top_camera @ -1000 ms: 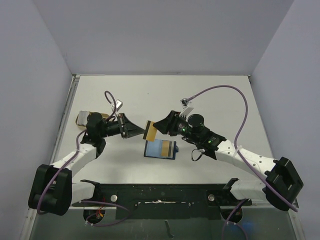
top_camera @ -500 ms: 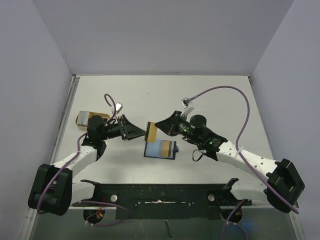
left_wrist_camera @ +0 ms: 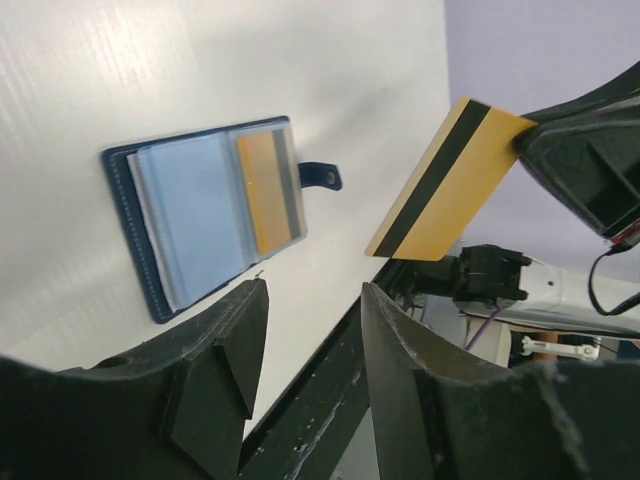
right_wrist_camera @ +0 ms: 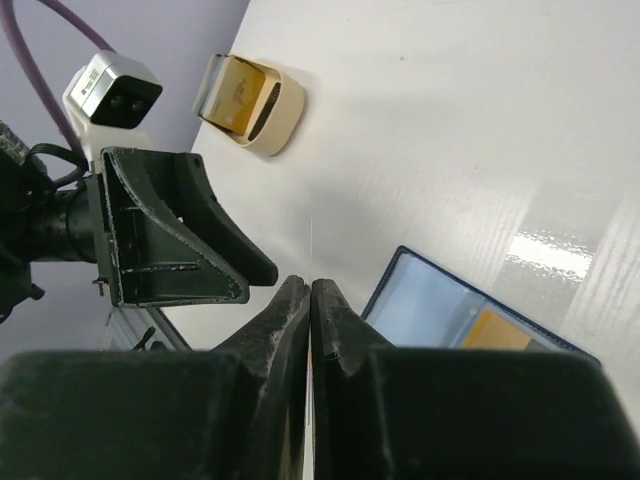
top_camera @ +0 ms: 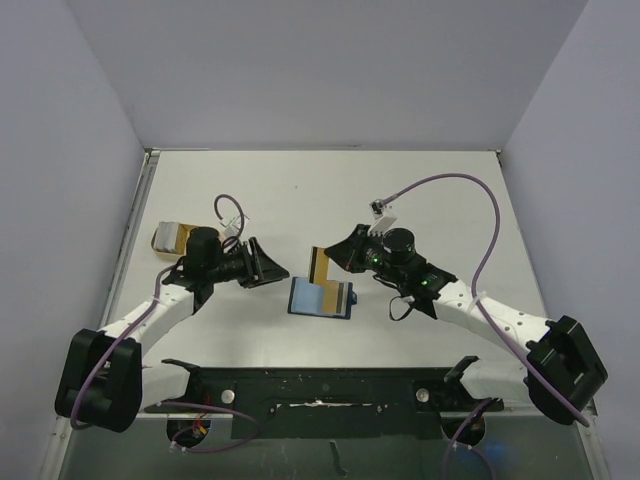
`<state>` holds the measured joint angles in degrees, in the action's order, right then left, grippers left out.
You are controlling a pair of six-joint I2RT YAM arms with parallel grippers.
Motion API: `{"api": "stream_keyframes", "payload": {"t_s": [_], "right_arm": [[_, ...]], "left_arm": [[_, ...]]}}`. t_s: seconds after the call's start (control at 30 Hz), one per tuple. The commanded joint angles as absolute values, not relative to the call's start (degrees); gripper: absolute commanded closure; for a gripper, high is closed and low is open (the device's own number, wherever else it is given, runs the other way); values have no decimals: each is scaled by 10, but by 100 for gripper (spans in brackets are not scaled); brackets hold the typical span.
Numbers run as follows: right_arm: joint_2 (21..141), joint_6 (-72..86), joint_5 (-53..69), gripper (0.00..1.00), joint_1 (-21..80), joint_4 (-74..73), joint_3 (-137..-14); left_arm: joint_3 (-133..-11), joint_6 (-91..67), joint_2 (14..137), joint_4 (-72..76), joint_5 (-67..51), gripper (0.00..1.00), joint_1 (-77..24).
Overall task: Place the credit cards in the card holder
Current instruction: Insert the credit card into the card holder.
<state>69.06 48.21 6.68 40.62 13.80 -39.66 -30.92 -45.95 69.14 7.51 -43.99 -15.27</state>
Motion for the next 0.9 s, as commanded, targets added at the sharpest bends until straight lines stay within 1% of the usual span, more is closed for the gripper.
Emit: {"api": "stream_keyframes", "payload": {"t_s": [0.0, 0.2, 0.33, 0.53, 0.73, 0.87], "right_arm": [[717, 470, 76, 100, 396, 148, -396], [766, 465, 77, 100, 384, 174, -388], [800, 473, 103, 100, 369, 195, -383], [826, 481, 112, 100, 352, 210, -370], [843, 485, 119, 100, 339, 229, -354], [856, 491, 130, 100, 334, 245, -348]], "left_arm": [[-318, -401, 706, 40, -402, 61, -164], [-292, -420, 742, 95, -400, 68, -182], [-288, -423, 774, 117, -400, 72, -196], [-274, -425, 809, 151, -396, 81, -215], [-272, -417, 832, 152, -387, 89, -220], [-271, -413, 845, 154, -382, 91, -225]]}}
